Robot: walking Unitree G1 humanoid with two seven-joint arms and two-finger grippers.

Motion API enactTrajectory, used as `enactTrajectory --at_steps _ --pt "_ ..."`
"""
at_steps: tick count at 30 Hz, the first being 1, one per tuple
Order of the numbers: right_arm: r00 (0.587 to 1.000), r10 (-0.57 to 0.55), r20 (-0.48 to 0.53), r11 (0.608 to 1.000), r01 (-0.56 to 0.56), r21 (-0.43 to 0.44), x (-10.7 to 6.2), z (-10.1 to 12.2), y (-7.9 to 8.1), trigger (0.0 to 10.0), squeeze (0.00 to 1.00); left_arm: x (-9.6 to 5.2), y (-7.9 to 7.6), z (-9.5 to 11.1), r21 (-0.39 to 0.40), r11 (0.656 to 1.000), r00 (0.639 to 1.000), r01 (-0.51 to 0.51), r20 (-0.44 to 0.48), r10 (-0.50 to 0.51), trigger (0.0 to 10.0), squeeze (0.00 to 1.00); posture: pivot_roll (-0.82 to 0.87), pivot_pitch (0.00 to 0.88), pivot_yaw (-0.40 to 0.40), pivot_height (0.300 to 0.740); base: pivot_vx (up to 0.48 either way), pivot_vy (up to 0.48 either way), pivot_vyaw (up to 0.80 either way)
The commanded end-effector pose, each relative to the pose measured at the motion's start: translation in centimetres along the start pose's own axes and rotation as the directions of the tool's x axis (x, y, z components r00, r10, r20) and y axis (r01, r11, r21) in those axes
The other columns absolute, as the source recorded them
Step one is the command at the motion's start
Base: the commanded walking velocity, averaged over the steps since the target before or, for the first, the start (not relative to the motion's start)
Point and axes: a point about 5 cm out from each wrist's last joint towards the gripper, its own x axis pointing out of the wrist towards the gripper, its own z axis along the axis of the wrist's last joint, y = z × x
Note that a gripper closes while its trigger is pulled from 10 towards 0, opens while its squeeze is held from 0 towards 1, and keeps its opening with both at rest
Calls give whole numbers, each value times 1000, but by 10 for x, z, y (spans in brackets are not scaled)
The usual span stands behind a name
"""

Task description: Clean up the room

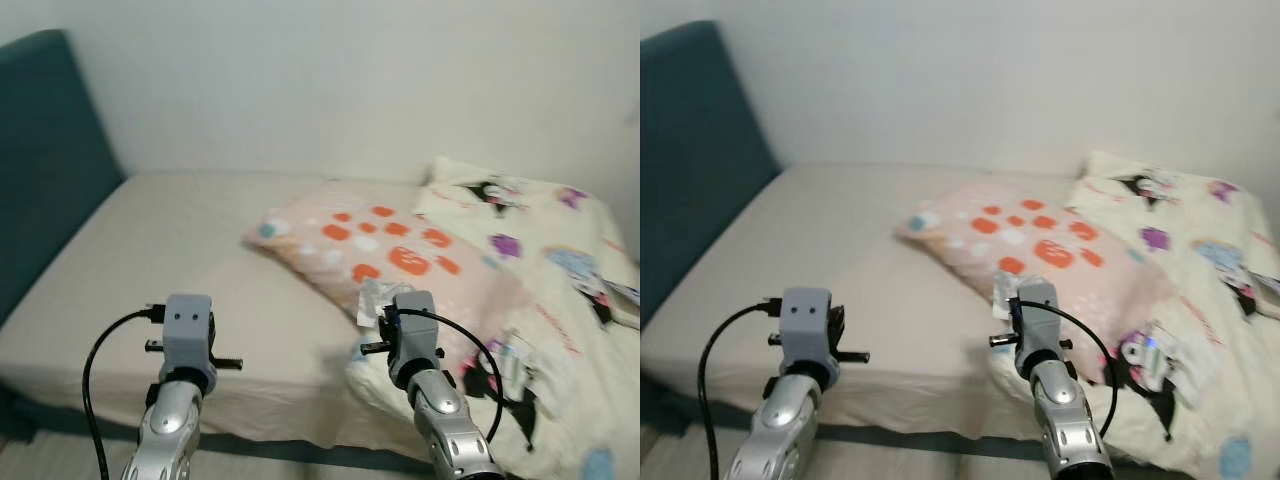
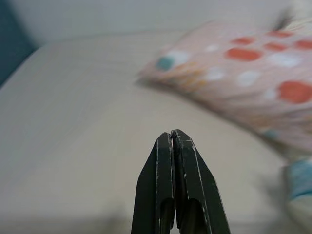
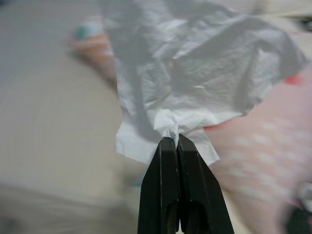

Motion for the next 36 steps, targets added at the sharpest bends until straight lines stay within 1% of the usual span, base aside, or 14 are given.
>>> enactTrajectory --at_steps 1,4,8,10,14,15,17,19,28,36 --pt "1000 -3 -12 1000 3 26 -1 -5 4 10000 0 1 7 -3 22 1000 1000 -11 -21 12 10000 0 -18 122 -15 740 0 0 -800" --pt "1000 3 -18 1000 -2 26 -2 -8 7 10000 0 3 7 -5 13 1000 1000 -10 -23 10 10000 0 -23 119 -16 740 0 0 -800" --pt "1000 14 -19 1000 -14 10 -3 -8 9 10000 0 2 3 -7 9 1000 1000 -9 -25 10 10000 0 -31 117 -12 740 0 0 -800" --pt "1000 15 -15 1000 -15 1 -3 -7 8 10000 0 0 -3 -7 -3 1000 1000 -4 -25 4 10000 0 -31 117 -12 740 0 0 -800" --pt "1000 18 -11 1000 -18 -10 -2 -7 8 10000 0 -1 -5 -8 4 1000 1000 5 -27 -5 10000 0 -31 117 -12 740 0 0 -800" --pt "1000 22 -6 999 -22 -27 -1 -6 9 10000 0 -2 -6 -8 14 1000 1000 13 -28 -13 10000 0 -27 110 -11 740 0 0 -800" --pt "1000 22 -6 999 -22 -27 -1 -6 9 10000 0 -2 -6 -8 14 1000 1000 13 -28 -13 10000 0 -27 110 -11 740 0 0 -800" --pt "1000 17 -1 999 -17 -37 1 -5 9 10000 0 -1 -6 -8 37 999 999 28 -22 -28 10000 0 -27 110 -11 740 0 0 -800" --pt "1000 8 -3 999 -8 -49 2 -4 5 10000 0 1 -6 -6 32 999 1000 19 -13 -19 10000 0 -30 105 -9 740 0 0 -800" --pt "1000 9 -5 998 -9 -54 2 -5 6 10000 0 3 -7 -6 21 1000 1000 15 -13 -15 10000 0 -33 105 -6 740 0 0 -800"
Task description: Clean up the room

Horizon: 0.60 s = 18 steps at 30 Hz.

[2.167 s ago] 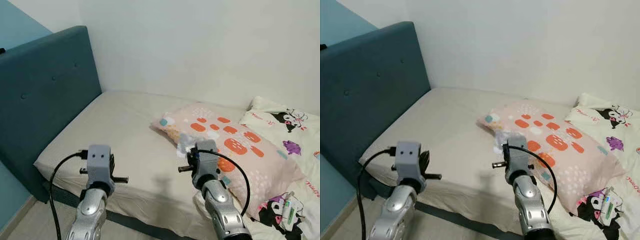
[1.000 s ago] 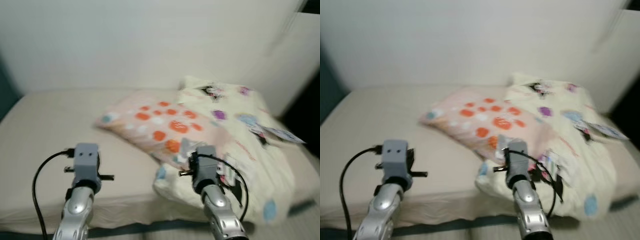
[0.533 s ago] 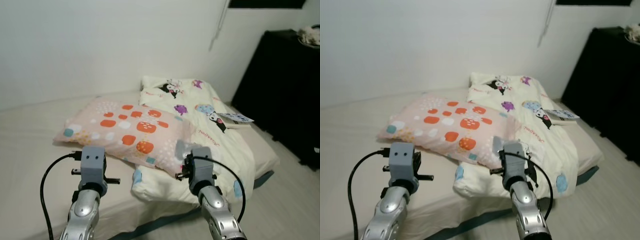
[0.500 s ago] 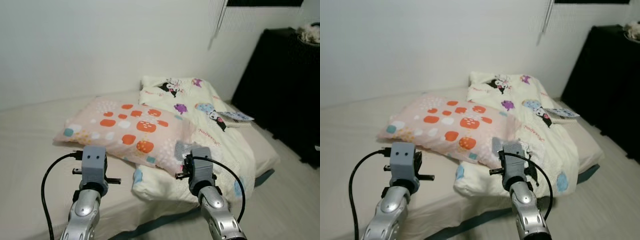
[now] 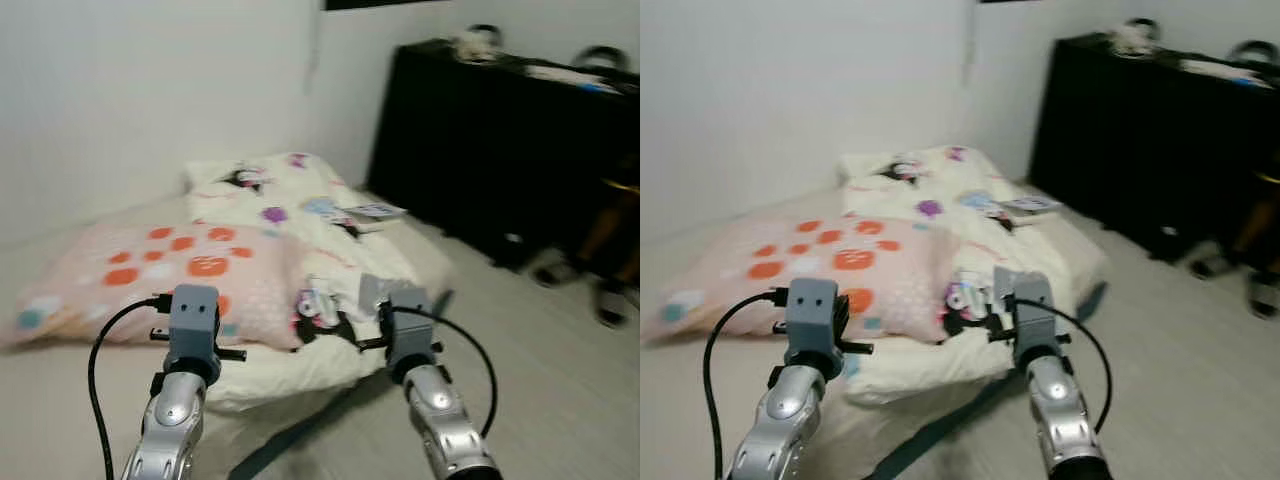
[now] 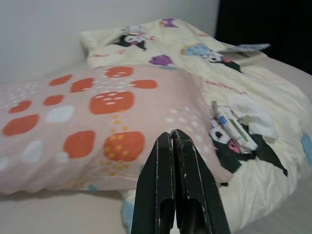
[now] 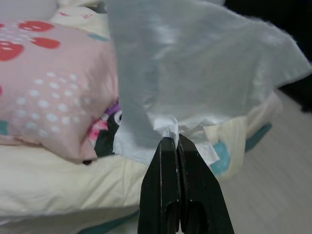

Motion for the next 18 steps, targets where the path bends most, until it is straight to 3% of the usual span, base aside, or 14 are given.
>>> enactTrajectory --at_steps 1,18 --pt "1000 -5 -21 1000 5 0 -2 -7 -1 10000 0 -2 0 -6 -1 1000 1000 -3 -25 3 10000 0 -33 105 -6 740 0 0 -800" --pt "999 -6 -36 1000 6 -15 -3 -12 -3 10000 0 -2 2 -8 6 1000 999 18 -32 -17 10000 0 -30 107 -7 740 0 0 -800"
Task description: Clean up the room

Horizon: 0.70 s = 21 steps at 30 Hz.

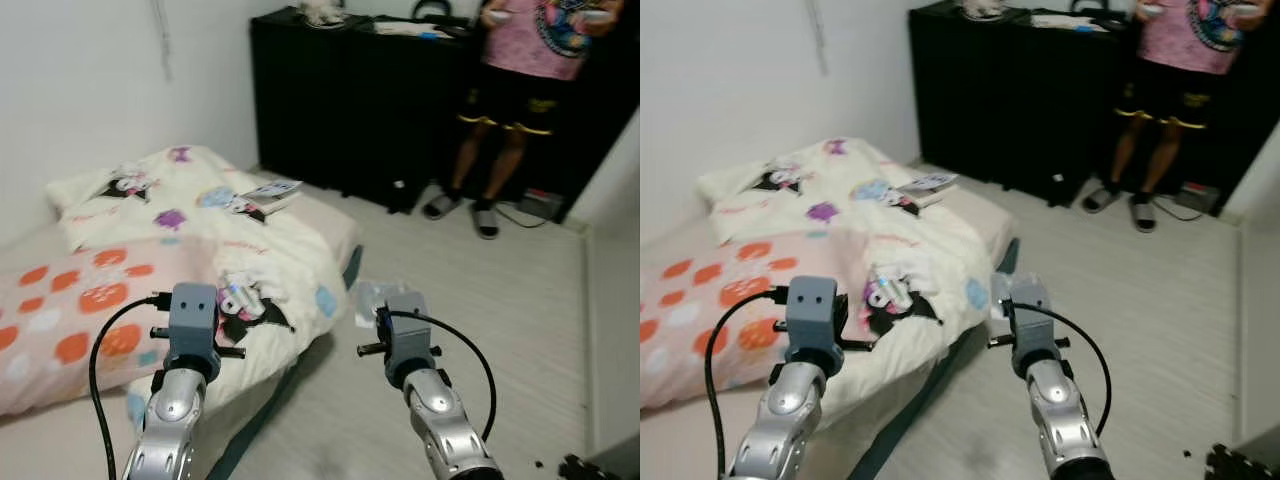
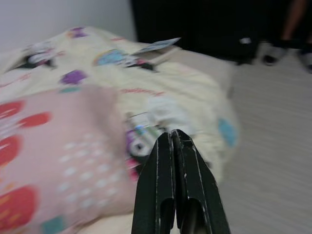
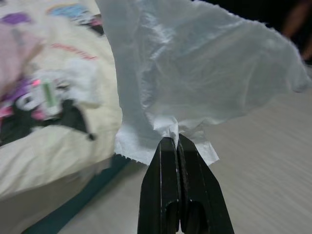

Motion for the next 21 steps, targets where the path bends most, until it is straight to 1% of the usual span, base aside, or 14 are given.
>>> enactTrajectory --at_steps 1,21 --pt "1000 4 -9 1000 -4 1 -2 -4 2 10000 0 -2 1 -3 1 1000 1000 1 -14 -1 10000 0 -30 107 -7 740 0 0 -800" --pt "1000 25 -9 1000 -25 -8 1 -3 4 10000 0 -4 4 -3 2 1000 1000 -13 -5 13 10000 0 -24 90 -21 740 0 0 -800"
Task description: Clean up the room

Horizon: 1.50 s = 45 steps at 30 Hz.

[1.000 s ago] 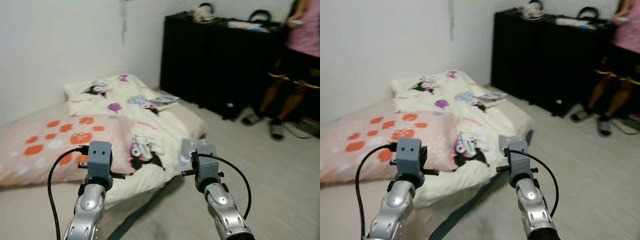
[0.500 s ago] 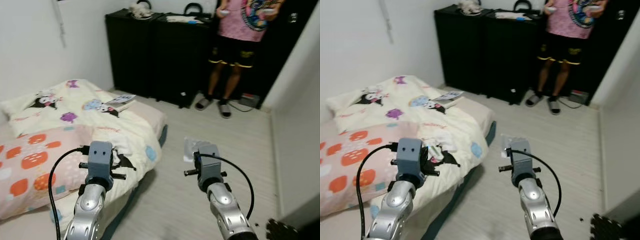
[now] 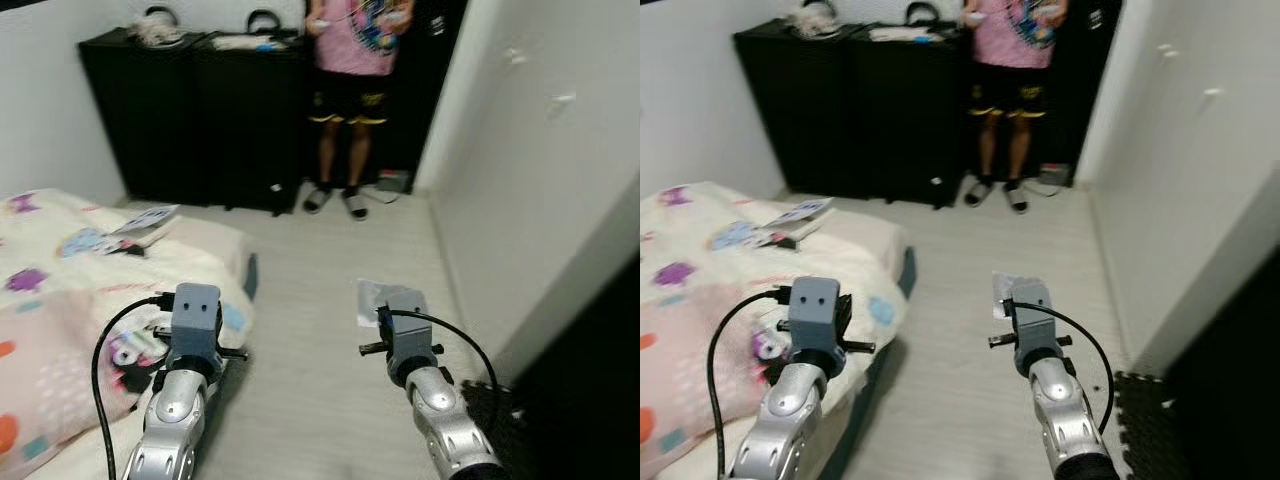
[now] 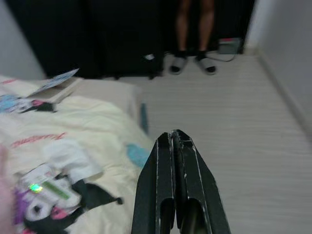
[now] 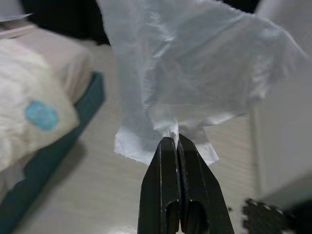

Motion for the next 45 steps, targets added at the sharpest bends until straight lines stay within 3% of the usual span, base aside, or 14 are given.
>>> enactTrajectory --at_steps 1,45 --pt "1000 7 -13 1000 -6 10 -2 -5 3 10000 0 -2 1 -2 1 1000 1000 -6 -3 6 10000 0 -25 87 -20 740 0 0 -800" --pt "1000 -8 -21 1000 9 14 -4 -8 -1 10000 0 -1 -2 -3 11 1000 1000 7 -9 -7 10000 0 -29 100 -10 740 0 0 -800"
